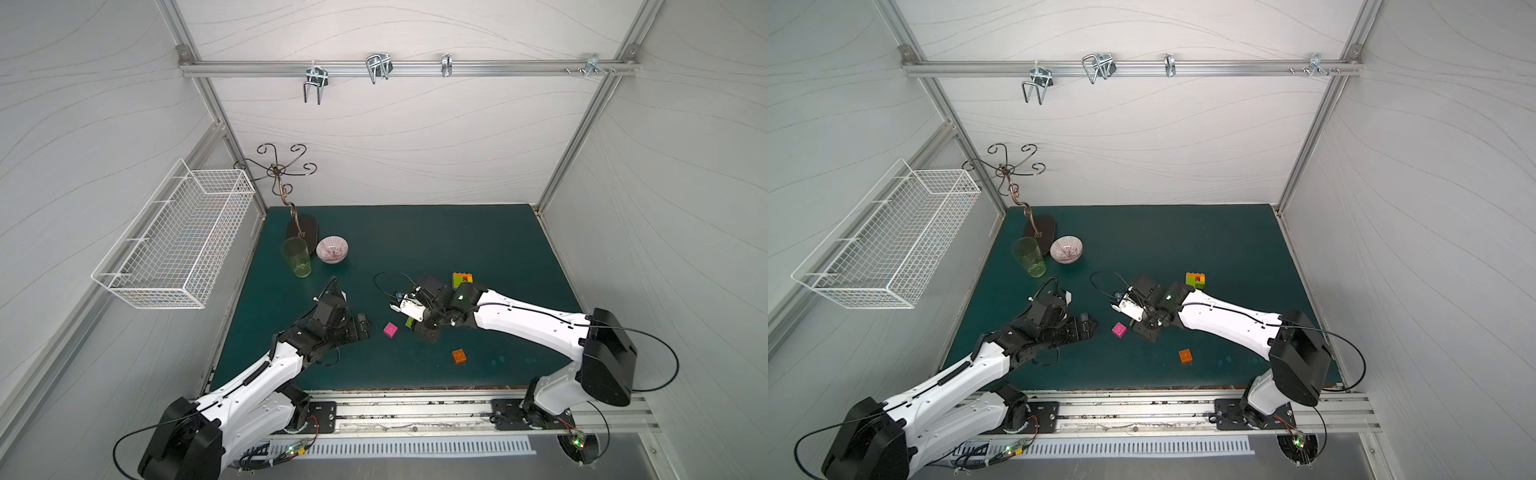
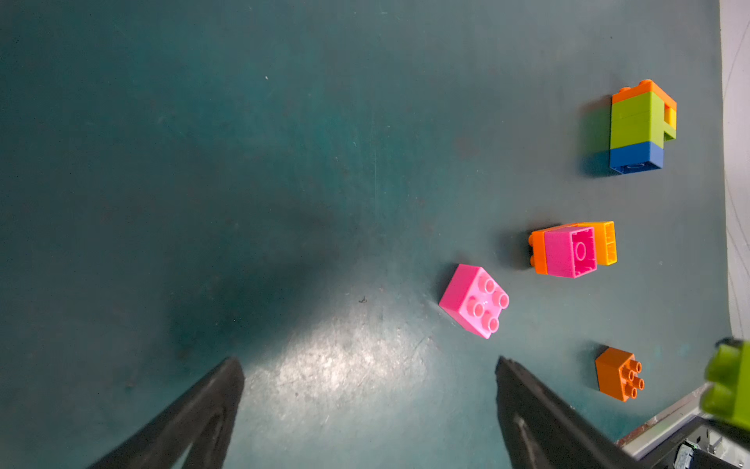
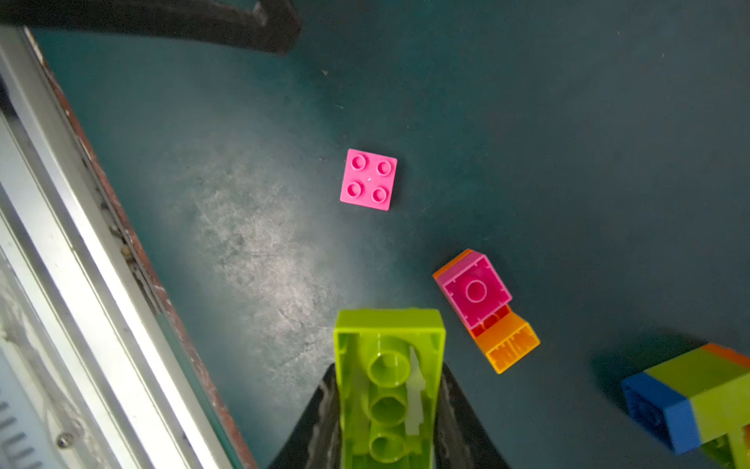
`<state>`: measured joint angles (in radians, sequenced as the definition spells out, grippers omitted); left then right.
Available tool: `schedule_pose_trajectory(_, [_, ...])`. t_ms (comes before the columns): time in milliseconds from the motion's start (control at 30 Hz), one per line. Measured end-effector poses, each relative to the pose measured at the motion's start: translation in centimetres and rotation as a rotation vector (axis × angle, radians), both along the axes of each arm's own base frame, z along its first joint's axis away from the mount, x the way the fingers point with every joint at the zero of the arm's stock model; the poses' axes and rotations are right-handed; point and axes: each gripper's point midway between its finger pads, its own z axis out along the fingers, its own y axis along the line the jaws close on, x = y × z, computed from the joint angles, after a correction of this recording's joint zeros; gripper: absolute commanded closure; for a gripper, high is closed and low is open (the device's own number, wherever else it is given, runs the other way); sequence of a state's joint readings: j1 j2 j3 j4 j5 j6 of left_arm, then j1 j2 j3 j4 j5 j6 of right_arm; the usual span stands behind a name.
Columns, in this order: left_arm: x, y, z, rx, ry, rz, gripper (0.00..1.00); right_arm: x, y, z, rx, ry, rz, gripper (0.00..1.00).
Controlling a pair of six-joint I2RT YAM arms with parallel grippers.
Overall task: Assemble the letter p with lego
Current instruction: Pick up the lego brick from the center of the board, then assemble the lego brick with the lego brick.
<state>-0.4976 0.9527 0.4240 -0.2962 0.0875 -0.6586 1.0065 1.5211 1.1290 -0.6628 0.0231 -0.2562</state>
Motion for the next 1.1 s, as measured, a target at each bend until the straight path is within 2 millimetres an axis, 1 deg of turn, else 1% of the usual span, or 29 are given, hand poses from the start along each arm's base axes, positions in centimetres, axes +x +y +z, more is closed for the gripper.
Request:
schedule_pose_trajectory(200, [0.2, -0.2, -0.1, -0.005, 0.0, -0.003, 0.01, 1.7, -1.2, 0.5, -0.04, -0.012, 0.202, 1.0])
schedule_pose_trajectory(300, [0.3, -0.4, -0.3, -0.009, 0.006, -0.007, 0.01, 2.8, -1.6, 0.3, -0.076, 0.003, 0.299, 1.0])
schedule_pose_trajectory(400, [0.4, -0.5, -0.6, -0.009, 0.015, -0.008, 0.0, 3.5, -2.1, -1.0, -0.125, 0.021, 0.386, 1.0])
schedule_pose_trajectory(500, [0.5, -0.3, -0.7, -0.009, 0.018, 0.0, 0.01, 3.5, -2.6, -2.7, -0.179, 0.059, 0.458, 1.0])
schedule_pose_trajectory(567, [0.8, -0.3, -0.6, -0.015, 0.01, 0.005, 0.01, 3.4, -2.6, -3.4, -0.2, 0.077, 0.502, 1.0])
schedule_pose_trajectory(800, [1.5, 0.2, -0.2, -0.029, -0.006, 0.035, 0.01, 3.8, -2.2, -3.9, -0.213, 0.068, 0.593, 1.0])
schedule_pose_trajectory(1100, [1.8, 1.0, 0.1, -0.039, -0.021, 0.065, 0.01, 4.4, -1.8, -5.3, -0.234, 0.081, 0.625, 1.0])
